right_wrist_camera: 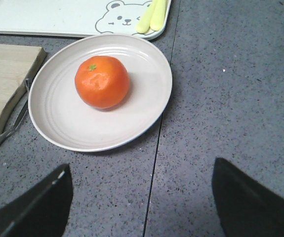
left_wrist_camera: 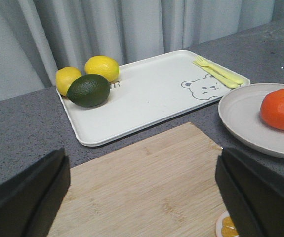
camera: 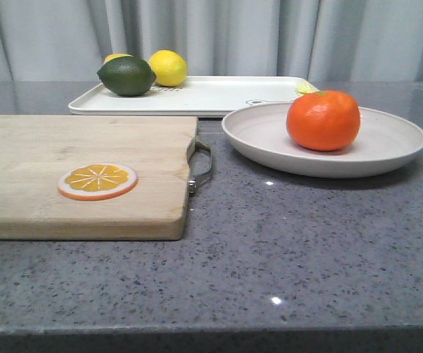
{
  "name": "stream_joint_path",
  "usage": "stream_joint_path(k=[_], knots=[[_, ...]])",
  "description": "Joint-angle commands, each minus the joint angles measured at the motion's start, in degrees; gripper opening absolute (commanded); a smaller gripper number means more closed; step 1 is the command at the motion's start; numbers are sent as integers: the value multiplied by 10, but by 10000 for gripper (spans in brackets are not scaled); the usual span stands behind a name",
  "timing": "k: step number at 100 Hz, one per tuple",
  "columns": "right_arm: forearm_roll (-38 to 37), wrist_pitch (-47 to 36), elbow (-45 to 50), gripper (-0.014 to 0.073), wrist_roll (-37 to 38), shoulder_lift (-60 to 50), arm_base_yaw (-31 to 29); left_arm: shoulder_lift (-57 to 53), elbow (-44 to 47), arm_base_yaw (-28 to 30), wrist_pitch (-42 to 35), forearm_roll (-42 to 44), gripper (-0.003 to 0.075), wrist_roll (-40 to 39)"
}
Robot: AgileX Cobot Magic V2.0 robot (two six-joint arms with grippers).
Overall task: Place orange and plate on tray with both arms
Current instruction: 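Lower the orange onto the plate, open the left gripper and withdraw, then move the right gripper to the plate rim nearest it and grip it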
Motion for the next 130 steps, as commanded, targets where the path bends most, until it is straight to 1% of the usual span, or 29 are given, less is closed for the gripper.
stream_joint_path(k=[1, 17, 49, 78, 111, 130], knots=[[15, -54, -19, 581, -4, 5, 1, -4, -14, 3, -35, -8, 575, -5], [78, -83, -19, 581, -4, 34, 1, -4, -14, 3, -35, -8, 575, -5], [115, -181, -20, 581, -5, 173, 1, -4, -14, 3, -35, -8, 575, -5], [117, -263, -20, 581, -5, 287, 3, -4, -14, 3, -32, -8, 575, -5], [118, -303, -20, 581, -5, 367, 14, -4, -14, 3, -28, -8, 575, -5], [118, -305, -20, 581, -5, 388, 14, -4, -14, 3, -22, -8, 575, -5]])
